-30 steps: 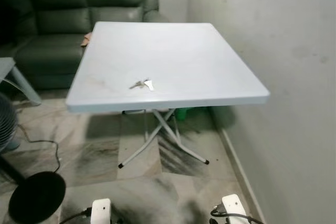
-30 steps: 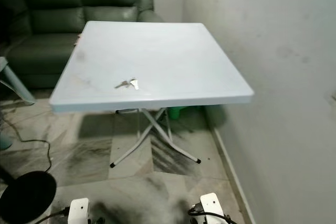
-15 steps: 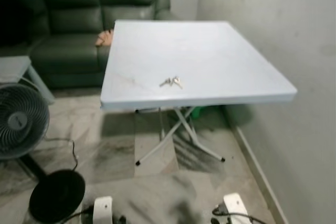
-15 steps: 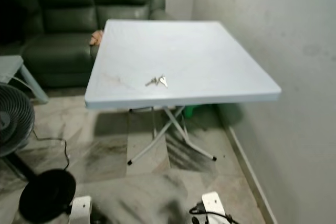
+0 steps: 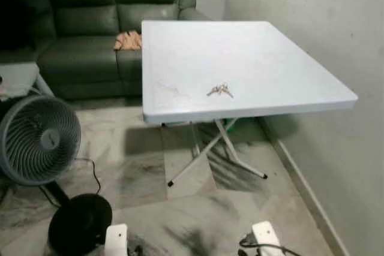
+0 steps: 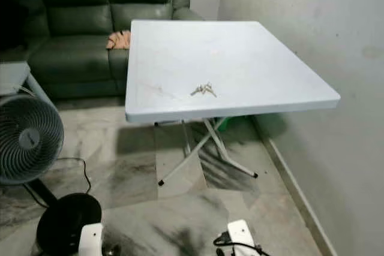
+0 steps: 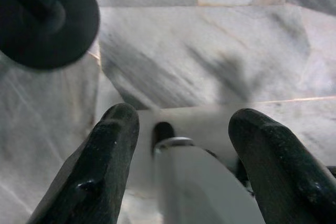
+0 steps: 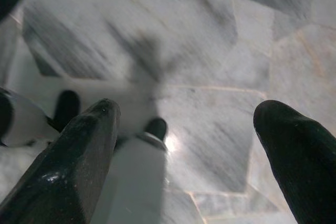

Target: Hang keys on a hook

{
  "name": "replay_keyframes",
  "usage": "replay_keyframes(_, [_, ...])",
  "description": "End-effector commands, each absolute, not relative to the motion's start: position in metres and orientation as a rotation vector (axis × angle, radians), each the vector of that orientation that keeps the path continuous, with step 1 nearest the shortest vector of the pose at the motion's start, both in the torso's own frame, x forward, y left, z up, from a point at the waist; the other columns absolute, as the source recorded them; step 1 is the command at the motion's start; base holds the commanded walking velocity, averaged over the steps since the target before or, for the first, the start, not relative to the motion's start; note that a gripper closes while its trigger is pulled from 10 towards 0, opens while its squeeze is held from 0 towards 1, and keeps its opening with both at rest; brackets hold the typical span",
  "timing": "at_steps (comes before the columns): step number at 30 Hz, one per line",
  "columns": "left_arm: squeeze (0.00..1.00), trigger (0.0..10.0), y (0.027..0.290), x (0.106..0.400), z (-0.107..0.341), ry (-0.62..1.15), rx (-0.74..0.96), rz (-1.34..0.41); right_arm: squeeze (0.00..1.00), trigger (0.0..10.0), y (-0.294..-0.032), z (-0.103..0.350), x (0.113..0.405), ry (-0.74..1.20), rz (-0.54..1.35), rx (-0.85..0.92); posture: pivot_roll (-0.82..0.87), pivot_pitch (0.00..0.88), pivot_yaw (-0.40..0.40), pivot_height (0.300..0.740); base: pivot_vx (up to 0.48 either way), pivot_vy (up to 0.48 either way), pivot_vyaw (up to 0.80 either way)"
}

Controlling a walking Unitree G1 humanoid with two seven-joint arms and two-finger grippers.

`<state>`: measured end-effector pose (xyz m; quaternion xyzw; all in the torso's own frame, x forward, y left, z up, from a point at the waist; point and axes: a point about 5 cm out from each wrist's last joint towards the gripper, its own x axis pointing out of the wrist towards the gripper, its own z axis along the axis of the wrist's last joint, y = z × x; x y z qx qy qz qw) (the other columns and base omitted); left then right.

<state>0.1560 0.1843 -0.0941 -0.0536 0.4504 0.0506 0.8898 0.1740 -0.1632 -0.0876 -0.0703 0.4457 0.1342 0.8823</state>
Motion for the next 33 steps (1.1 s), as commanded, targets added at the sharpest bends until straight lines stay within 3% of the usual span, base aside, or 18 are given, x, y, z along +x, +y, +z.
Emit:
replay_keyframes(1, [0.0,10.0,0.175,0.168,-0.089,0.877,-0.103,0.056,0.0,10.0,-0.17,-0.084,0.18,0.896,0.273,-0.161,-0.05,0.0,-0.049,0.74,0.0,0.0,0.0])
replay_keyframes(9, [0.0,10.0,0.171,0.197,-0.071,0.705,-0.093,0.013,0.0,10.0,-0.169,-0.069,0.204,0.768,0.287,-0.145,-0.05,0.0,-0.048,0.74,0.0,0.0,0.0])
replay_keyframes(17, [0.0,10.0,0.159,0.238,-0.033,0.398,-0.08,-0.065,0.0,10.0,-0.164,-0.034,0.246,0.515,0.343,-0.137,-0.05,0.0,-0.045,0.74,0.0,0.0,0.0])
replay_keyframes(27, [0.0,10.0,0.163,0.259,-0.003,0.212,-0.088,-0.051,0.0,10.0,-0.158,-0.009,0.27,0.359,0.343,-0.089,-0.05,0.0,-0.041,0.74,0.0,0.0,0.0])
replay_keyframes(29, [0.0,10.0,0.166,0.269,0.023,0.091,-0.081,-0.03,0.0,10.0,-0.15,0.015,0.285,0.217,0.365,-0.055,-0.05,0.0,-0.038,0.74,0.0,0.0,0.0])
replay_keyframes(30, [0.0,10.0,0.166,0.271,0.035,0.04,-0.08,-0.032,0.11,10.0,-0.146,0.026,0.29,0.156,0.379,-0.04,-0.05,0.0,-0.038,0.74,0.0,0.0,0.0])
replay_keyframes(31, [0.0,10.0,0.165,0.272,0.045,0.001,-0.079,-0.038,1.0,10.0,-0.143,0.035,0.293,0.106,0.39,-0.035,-0.05,0.0,-0.038,0.74,0.0,0.0,0.0])
replay_keyframes(33, [0.0,10.0,0.165,0.272,0.045,0.001,-0.079,-0.038,1.0,10.0,-0.143,0.035,0.293,0.106,0.39,-0.035,-0.05,0.0,-0.038,0.74,0.0,0.0,0.0])
